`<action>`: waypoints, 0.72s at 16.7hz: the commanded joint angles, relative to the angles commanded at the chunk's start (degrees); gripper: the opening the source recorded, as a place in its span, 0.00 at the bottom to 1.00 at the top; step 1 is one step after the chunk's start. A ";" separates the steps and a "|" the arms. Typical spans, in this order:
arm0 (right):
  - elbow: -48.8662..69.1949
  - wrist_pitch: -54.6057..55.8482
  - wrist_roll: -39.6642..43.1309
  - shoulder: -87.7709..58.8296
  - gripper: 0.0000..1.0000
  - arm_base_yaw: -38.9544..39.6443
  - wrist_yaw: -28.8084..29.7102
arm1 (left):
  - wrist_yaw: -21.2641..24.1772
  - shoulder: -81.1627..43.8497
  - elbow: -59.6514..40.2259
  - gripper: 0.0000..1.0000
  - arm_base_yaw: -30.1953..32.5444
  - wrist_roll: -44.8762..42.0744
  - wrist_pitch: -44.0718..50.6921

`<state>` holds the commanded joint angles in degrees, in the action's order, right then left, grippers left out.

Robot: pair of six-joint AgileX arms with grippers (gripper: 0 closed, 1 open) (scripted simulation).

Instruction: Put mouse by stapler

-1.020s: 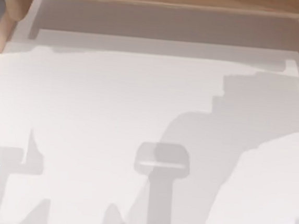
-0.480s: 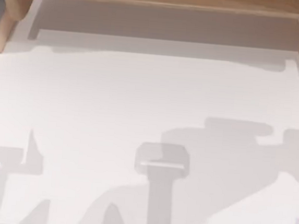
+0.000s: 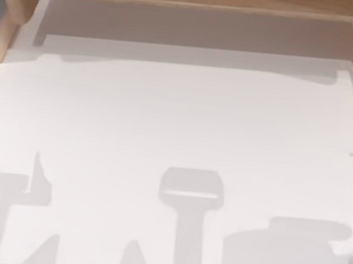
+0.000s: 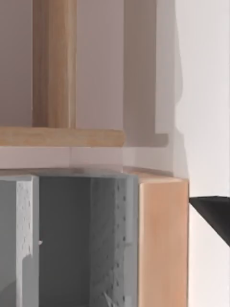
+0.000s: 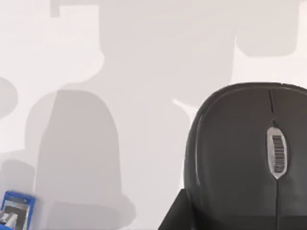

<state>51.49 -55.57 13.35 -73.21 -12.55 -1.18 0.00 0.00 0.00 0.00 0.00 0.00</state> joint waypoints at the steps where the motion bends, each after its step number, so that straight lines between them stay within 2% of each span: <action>1: -3.53 0.25 -0.05 2.17 0.00 0.20 0.03 | 0.00 0.00 0.00 1.00 0.00 0.00 0.00; 7: -18.68 1.13 -0.37 11.40 0.00 0.87 0.11 | 0.00 0.00 0.00 1.00 0.00 0.00 0.00; 12: -21.08 1.22 -0.44 12.84 0.00 0.92 0.13 | 0.00 0.00 0.00 1.00 0.00 0.00 0.00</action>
<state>30.41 -54.35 12.91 -60.37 -11.63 -1.05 0.00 0.00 0.00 0.00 0.00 0.00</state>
